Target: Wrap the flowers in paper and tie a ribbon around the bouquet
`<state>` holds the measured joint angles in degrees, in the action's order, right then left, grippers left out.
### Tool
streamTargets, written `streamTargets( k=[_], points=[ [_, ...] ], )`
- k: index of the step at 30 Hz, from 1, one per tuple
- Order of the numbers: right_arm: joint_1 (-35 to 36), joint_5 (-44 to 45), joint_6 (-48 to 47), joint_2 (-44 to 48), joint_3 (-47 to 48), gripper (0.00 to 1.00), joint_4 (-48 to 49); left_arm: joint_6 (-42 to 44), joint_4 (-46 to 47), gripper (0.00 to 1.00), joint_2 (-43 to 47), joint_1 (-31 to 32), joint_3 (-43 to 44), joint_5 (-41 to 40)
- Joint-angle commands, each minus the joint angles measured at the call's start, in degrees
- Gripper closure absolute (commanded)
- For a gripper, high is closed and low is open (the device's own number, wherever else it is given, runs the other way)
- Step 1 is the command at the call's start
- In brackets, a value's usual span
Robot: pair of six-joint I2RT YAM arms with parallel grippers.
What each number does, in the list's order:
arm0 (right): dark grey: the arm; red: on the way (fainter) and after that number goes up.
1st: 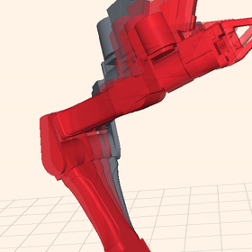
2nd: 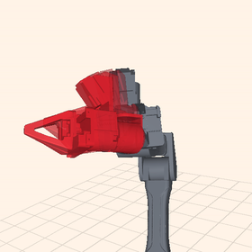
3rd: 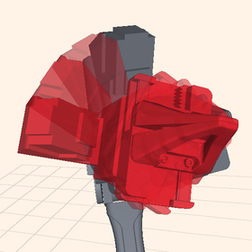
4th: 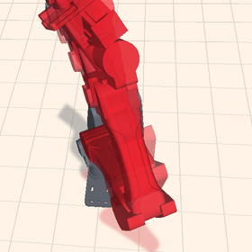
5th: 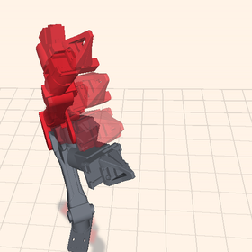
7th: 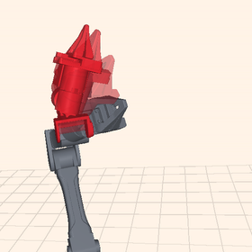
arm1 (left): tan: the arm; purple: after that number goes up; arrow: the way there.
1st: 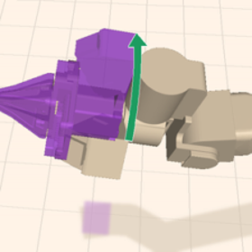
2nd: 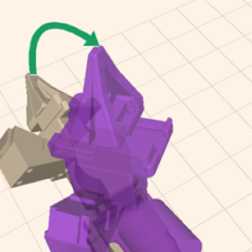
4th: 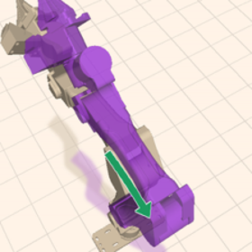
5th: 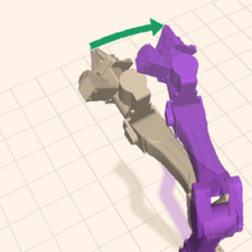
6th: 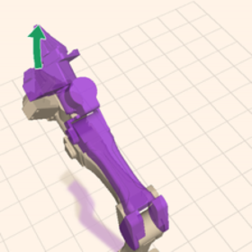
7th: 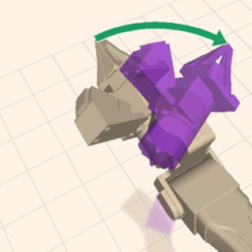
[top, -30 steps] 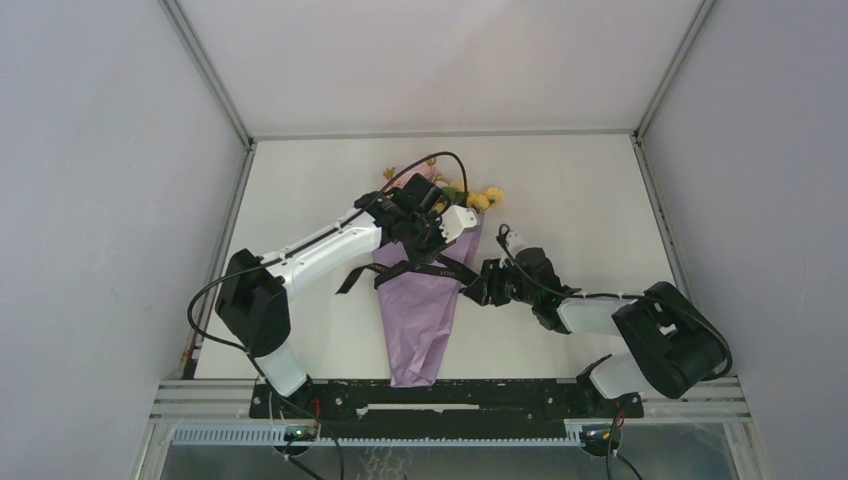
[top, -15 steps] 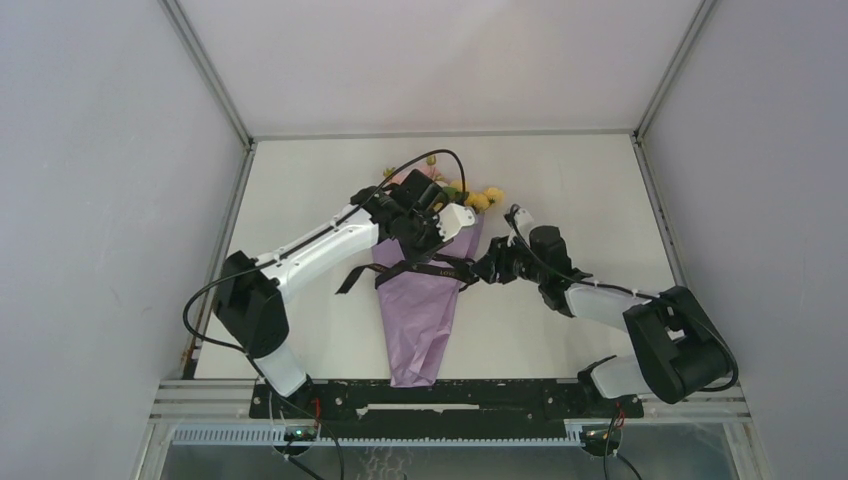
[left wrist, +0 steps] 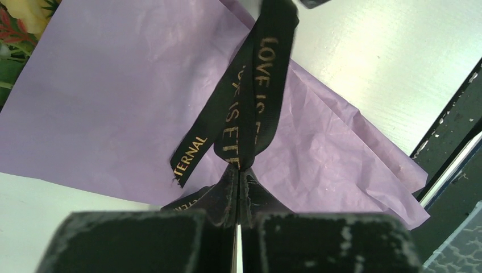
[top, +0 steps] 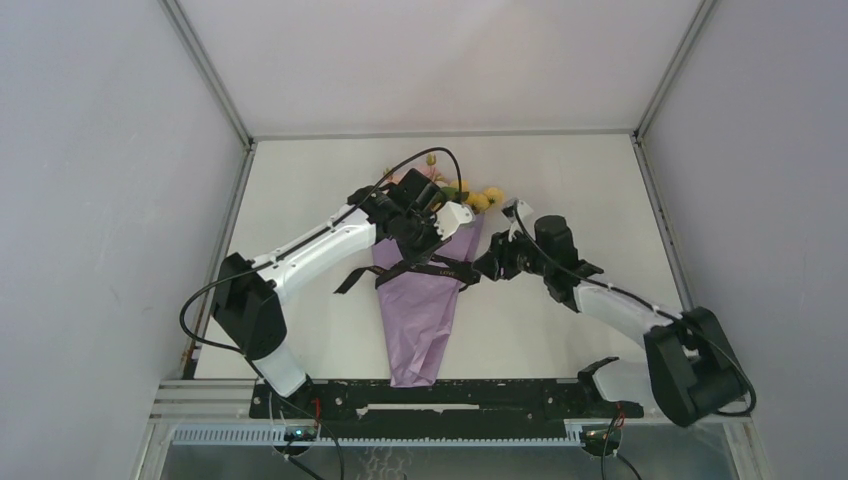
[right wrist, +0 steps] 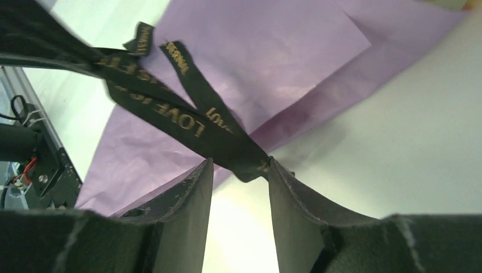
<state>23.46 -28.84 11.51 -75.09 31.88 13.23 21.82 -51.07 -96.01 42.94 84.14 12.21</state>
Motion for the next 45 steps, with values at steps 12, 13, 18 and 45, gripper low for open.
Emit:
streamTargets(
  k=[12,13,18,45],
  points=[
    [15.9,2.9,-5.5,11.4,-5.8,0.51,4.5,-3.8,2.7,1.00,2.0,-0.4,1.7,0.2],
    [17.1,3.9,-5.2,9.9,-5.9,0.51,6.2,-3.7,2.7,1.00,2.0,-0.4,1.5,0.2],
    [17.9,7.9,-4.8,2.1,-5.9,0.50,15.1,-3.6,2.8,1.00,2.2,-0.4,1.1,-0.1],
    [9.2,9.5,-8.0,-4.6,-5.5,0.46,24.5,-3.1,2.8,1.00,2.0,-0.4,1.1,-0.4]
  ],
)
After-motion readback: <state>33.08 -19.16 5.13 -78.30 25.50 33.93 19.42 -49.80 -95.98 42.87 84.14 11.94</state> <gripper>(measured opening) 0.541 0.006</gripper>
